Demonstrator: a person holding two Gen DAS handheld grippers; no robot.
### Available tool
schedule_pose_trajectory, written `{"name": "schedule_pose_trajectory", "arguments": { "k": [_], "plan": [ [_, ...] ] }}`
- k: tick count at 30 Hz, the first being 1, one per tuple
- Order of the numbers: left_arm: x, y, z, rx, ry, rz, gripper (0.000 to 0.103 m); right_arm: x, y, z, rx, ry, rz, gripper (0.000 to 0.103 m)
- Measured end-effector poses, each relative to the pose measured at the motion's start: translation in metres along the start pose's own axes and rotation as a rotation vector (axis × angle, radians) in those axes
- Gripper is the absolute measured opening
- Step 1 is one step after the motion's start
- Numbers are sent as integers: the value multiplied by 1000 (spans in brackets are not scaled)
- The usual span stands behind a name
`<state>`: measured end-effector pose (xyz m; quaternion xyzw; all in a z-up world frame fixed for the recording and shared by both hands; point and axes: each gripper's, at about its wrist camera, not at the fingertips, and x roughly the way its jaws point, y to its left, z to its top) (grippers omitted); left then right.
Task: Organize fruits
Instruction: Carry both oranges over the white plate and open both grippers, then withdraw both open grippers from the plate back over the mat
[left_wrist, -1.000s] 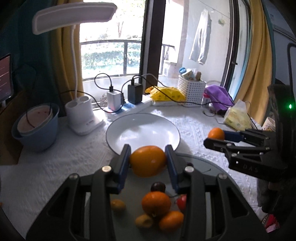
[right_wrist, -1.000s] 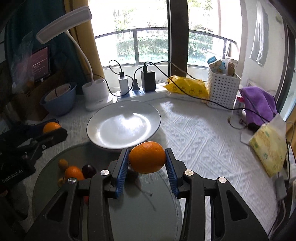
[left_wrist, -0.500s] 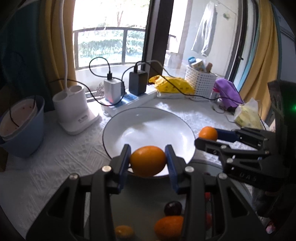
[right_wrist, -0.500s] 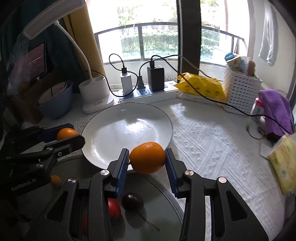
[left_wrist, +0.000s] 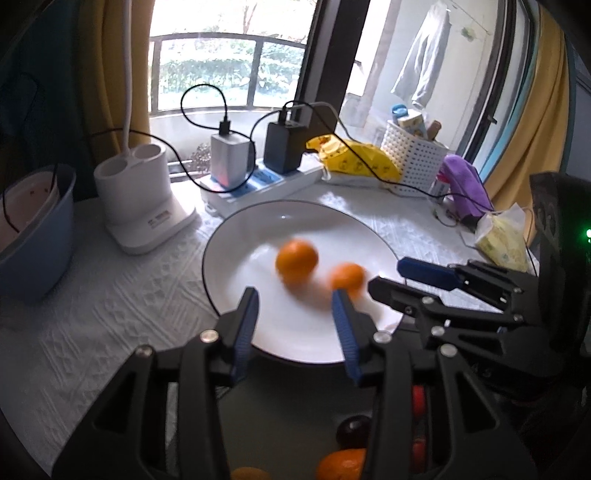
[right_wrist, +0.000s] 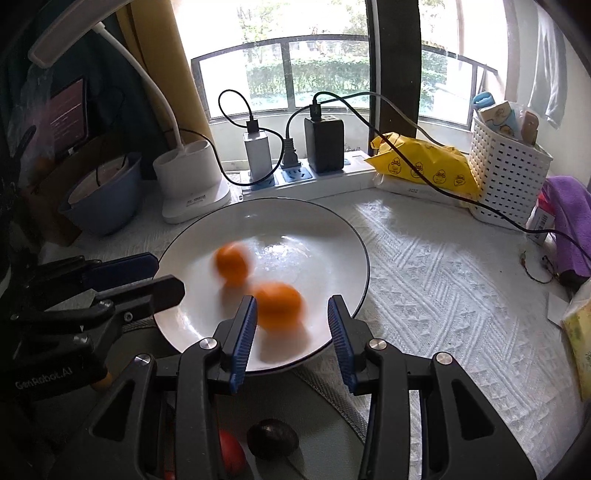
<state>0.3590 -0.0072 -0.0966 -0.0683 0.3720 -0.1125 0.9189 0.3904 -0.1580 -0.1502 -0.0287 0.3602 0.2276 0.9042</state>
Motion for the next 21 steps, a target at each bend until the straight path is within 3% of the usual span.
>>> {"name": "schedule_pose_trajectory", "arguments": {
  "k": [2, 4, 21],
  "plan": [
    [-2, 1, 0, -5, -4, 1, 43, 0, -1, 1, 7, -2, -1, 57],
    [-6, 2, -1, -11, -10, 3, 43, -2, -3, 1, 13, -8, -7, 64],
    [-59, -4, -18, -6, -71, 40, 44, -52, 7, -5, 34, -59, -36, 64]
  ]
}}
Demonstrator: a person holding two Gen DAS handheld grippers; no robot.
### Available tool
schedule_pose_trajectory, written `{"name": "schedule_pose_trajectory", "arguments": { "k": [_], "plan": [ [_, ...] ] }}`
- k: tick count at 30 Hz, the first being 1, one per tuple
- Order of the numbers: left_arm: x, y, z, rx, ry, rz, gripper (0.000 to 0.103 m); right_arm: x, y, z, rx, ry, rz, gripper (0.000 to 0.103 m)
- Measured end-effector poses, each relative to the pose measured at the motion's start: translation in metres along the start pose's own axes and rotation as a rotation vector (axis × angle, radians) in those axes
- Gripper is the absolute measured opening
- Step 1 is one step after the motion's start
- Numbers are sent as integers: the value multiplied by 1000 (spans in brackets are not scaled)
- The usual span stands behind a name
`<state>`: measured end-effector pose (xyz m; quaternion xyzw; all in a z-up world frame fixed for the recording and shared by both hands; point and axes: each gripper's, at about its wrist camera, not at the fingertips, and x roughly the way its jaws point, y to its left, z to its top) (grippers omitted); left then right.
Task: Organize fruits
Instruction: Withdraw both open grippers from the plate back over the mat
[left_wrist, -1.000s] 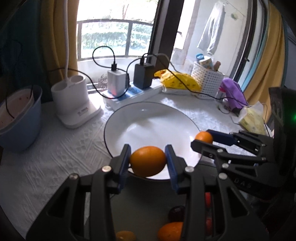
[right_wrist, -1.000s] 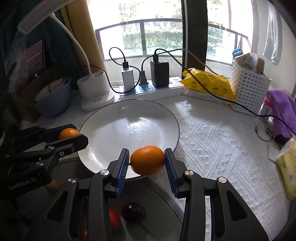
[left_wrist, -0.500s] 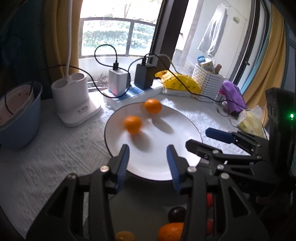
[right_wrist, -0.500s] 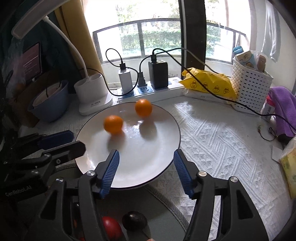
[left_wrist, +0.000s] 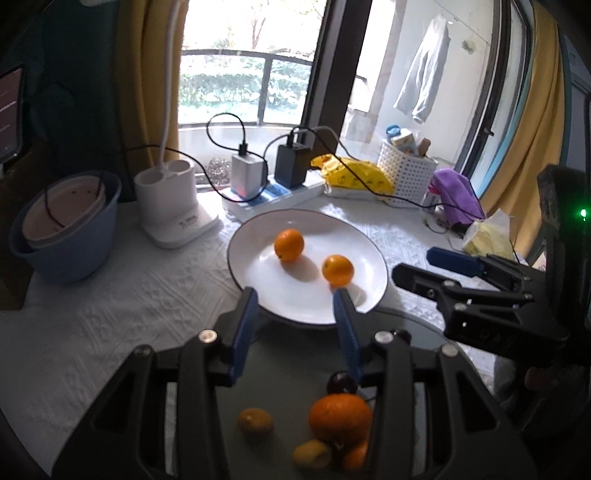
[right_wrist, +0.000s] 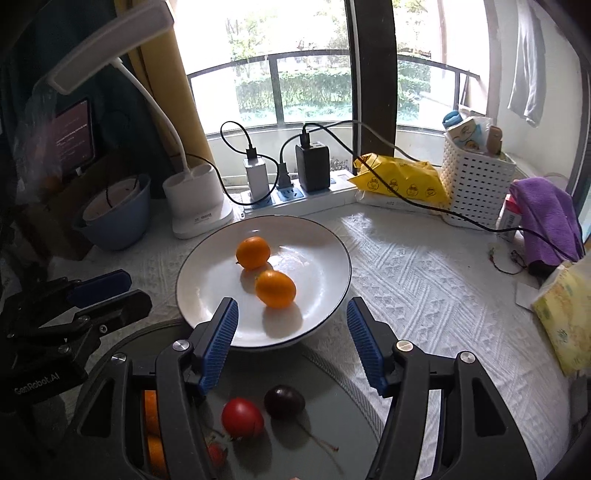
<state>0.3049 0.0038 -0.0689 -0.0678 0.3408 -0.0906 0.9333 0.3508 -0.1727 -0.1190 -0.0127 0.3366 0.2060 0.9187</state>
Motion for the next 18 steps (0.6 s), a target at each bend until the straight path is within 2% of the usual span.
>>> {"name": "schedule_pose_trajectory", "arguments": {
  "k": [2, 4, 5, 6, 18],
  "plan": [
    [-10, 1, -2, -6, -17, 4, 45, -7, 2, -2, 2, -7, 0, 64],
    [-19, 2, -4, -11, -30, 5, 55, -14, 5, -4, -1, -13, 1, 64],
    [-23, 3, -6, -15, -36, 4, 70, -18, 6, -6, -3, -16, 1, 64],
    [-28, 4, -8, -23, -45, -1, 78, -21, 8, -7, -4, -18, 2, 64],
    [-64, 0, -37, -45, -55, 22, 78, -58, 17, -24, -20, -48, 1, 65]
  ]
}}
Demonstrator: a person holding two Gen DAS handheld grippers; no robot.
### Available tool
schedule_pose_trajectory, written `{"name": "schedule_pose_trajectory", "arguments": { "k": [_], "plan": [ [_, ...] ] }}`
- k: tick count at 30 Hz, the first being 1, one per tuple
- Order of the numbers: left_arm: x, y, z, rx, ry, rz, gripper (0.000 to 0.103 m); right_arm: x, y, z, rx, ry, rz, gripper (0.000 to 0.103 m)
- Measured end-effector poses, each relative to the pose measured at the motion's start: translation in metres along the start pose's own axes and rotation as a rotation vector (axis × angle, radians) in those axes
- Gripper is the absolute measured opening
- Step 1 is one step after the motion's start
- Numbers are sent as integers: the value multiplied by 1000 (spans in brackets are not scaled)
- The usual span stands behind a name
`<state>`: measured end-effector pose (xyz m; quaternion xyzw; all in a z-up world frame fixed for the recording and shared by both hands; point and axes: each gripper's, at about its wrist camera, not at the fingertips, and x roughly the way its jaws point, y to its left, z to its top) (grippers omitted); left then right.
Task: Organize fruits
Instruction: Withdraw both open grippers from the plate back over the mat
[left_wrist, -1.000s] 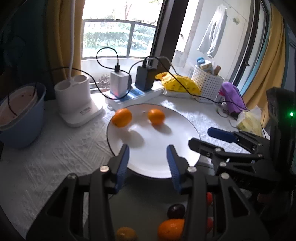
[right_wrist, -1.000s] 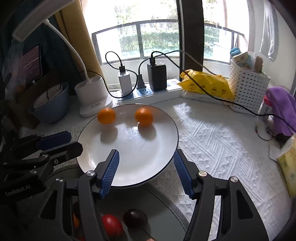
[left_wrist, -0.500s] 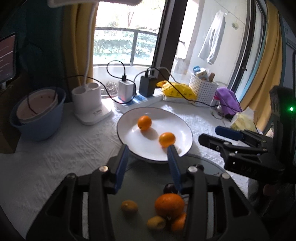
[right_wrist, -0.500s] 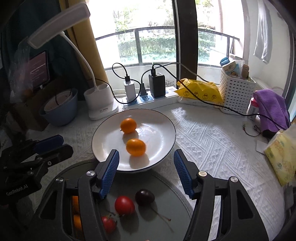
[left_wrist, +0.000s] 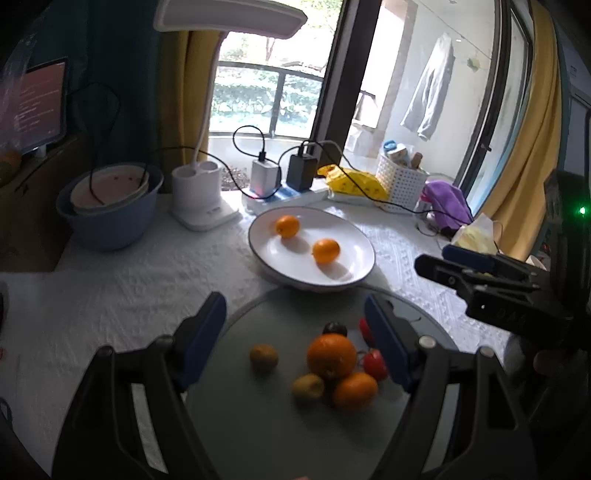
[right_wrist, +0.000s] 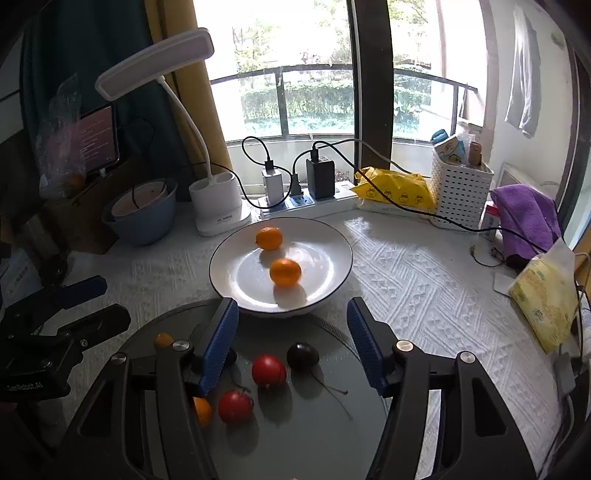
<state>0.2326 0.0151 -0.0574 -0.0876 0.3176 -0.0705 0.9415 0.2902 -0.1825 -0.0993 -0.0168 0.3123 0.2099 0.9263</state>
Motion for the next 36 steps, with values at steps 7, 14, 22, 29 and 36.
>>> {"name": "schedule_pose_trajectory", "arguments": {
  "k": [7, 14, 22, 29, 36],
  "plan": [
    [-12, -13, -21, -8, 12, 9, 78, -17, -5, -14, 9, -8, 5, 65],
    [-15, -38, -35, 14, 36, 10, 78, -35, -20, -33, 29, -9, 3, 65],
    [-5, -61, -52, 30, 81, 26, 78, -51, -47, -54, 57, -3, -15, 65],
    [13, -80, -64, 66, 134, 74, 78, -52, -70, -72, 97, 15, 2, 64],
    [34, -82, -75, 80, 189, 111, 78, -39, -71, -81, 115, 42, 48, 64]
  ]
}}
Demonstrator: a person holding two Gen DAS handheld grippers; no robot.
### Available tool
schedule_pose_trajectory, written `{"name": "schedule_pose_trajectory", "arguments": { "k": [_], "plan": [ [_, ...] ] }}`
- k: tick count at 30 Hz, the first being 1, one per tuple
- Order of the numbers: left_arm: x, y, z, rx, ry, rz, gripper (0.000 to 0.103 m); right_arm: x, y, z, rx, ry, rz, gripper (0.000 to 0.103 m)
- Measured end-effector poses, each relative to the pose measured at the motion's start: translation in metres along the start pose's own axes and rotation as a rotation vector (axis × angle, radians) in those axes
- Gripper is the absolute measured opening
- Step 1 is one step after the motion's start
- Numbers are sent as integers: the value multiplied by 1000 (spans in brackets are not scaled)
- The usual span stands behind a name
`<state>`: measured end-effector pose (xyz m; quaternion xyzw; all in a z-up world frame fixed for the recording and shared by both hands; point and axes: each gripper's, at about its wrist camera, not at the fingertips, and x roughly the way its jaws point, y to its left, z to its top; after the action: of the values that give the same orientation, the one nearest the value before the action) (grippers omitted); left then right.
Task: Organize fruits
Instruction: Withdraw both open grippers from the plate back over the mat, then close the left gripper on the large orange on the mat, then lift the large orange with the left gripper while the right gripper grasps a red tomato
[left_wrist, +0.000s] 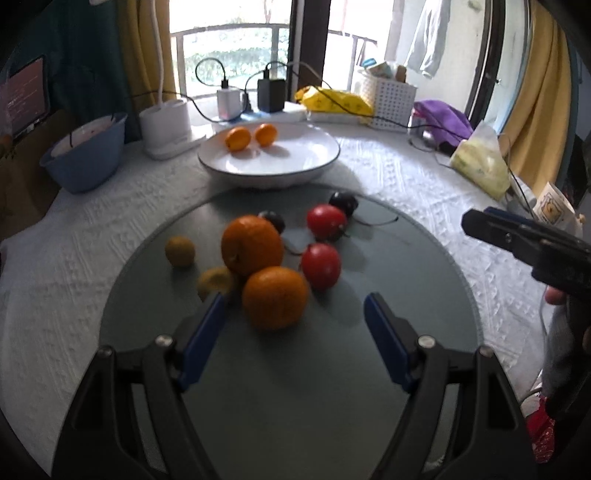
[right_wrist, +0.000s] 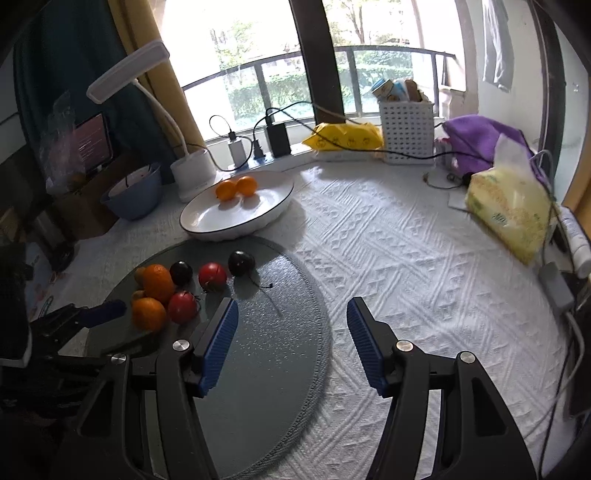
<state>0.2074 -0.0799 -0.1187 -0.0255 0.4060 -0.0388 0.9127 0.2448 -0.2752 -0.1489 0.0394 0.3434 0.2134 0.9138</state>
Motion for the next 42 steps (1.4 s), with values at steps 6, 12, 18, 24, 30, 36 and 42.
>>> {"name": "schedule_pose_trajectory", "arguments": {
  "k": [6, 12, 18, 24, 30, 36, 42],
  "plan": [
    [11, 0, 2, 14, 22, 8, 62, 12, 7, -3, -11, 26, 42, 64],
    [18, 5, 4, 6, 40, 14, 50, 18, 12, -3, -36, 35, 53, 64],
    [21, 13, 5, -3, 37, -19, 41, 21, 15, 1, -40, 34, 42, 64],
    [11, 21, 4, -10, 17, -56, 40, 32, 31, 1, -67, 64, 40, 64],
    [-13, 29, 11, -14, -44, -87, 40, 41, 53, 3, -103, 88, 50, 64],
    [-27, 52, 14, -42, -93, -84, 40, 47, 78, 4, -136, 106, 70, 64],
    [-30, 76, 10, -73, -103, -74, 40, 54, 99, 1, -167, 130, 84, 64]
  ]
}}
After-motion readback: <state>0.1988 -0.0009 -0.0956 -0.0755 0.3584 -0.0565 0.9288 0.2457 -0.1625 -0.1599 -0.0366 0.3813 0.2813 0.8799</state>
